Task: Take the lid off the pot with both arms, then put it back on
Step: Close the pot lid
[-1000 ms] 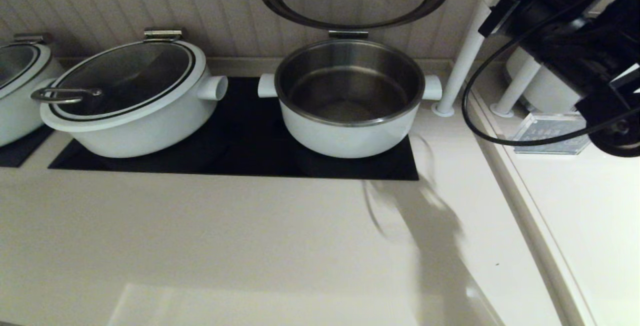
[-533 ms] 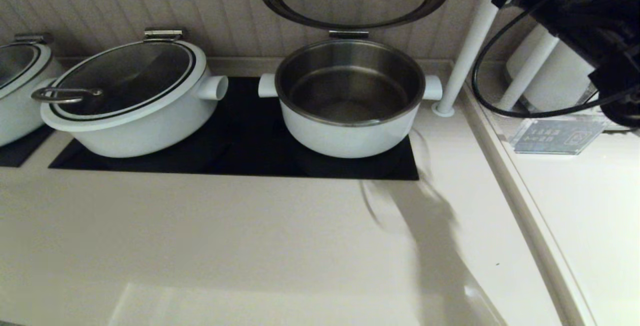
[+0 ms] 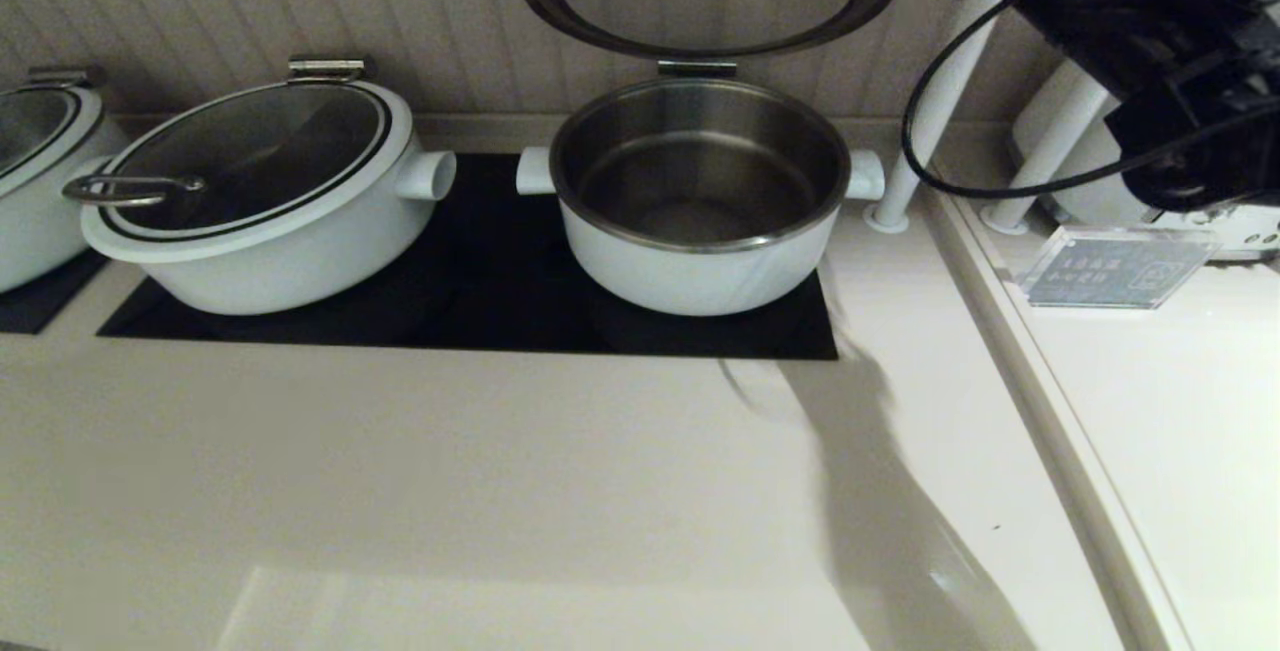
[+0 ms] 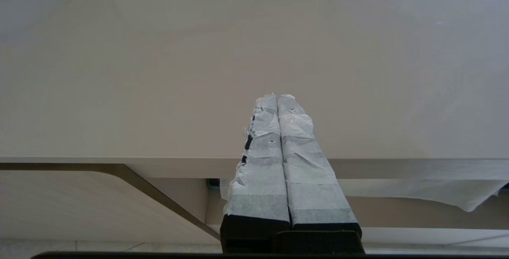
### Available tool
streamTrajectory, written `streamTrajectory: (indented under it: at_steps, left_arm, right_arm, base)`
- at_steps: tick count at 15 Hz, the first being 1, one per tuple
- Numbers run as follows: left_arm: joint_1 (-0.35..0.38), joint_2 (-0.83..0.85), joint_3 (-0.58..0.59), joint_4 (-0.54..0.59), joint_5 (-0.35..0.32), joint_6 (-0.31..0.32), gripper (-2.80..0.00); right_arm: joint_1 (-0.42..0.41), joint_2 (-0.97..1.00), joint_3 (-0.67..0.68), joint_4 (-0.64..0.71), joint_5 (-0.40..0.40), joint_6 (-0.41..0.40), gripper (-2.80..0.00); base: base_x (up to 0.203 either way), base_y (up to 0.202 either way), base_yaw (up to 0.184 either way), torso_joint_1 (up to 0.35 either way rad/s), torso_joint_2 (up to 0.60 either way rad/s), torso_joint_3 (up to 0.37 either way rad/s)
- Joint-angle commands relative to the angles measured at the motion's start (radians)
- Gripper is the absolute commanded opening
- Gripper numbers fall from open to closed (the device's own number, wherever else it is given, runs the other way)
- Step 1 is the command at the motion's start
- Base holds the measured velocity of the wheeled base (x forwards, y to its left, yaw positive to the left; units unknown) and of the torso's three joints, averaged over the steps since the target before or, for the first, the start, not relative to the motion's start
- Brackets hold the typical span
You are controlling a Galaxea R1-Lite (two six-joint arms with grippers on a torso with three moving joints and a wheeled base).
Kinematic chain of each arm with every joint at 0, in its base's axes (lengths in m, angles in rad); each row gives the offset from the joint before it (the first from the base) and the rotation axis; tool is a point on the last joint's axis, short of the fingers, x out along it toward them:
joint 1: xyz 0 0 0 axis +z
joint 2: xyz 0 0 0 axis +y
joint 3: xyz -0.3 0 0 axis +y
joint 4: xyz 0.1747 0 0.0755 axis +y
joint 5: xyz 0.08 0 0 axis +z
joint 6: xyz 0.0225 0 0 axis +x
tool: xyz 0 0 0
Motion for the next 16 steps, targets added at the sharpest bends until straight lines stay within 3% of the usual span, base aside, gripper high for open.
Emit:
streamTrajectory:
  at_steps: [1, 5, 16]
  left_arm:
    - [0.0, 0.0, 0.0, 0.0, 0.0, 0.0, -2.8]
    - [0.001, 0.0, 0.0, 0.0, 0.0, 0.0, -2.8]
    - [0.001, 0.0, 0.0, 0.0, 0.0, 0.0, -2.8]
  right_arm:
    - [0.0, 0.064, -0.034, -0.007, 0.014, 0.0, -2.8]
    - [0.0, 0.11, -0.081, -0.008, 0.028, 0.0, -2.8]
    - [0.0, 0.115, -0.052, -0.027, 0.031, -0.001, -2.8]
  base:
    - [0.0, 0.0, 0.0, 0.0, 0.0, 0.0]
    - [0.0, 0.0, 0.0, 0.0, 0.0, 0.0]
    - [0.0, 0.0, 0.0, 0.0, 0.0, 0.0]
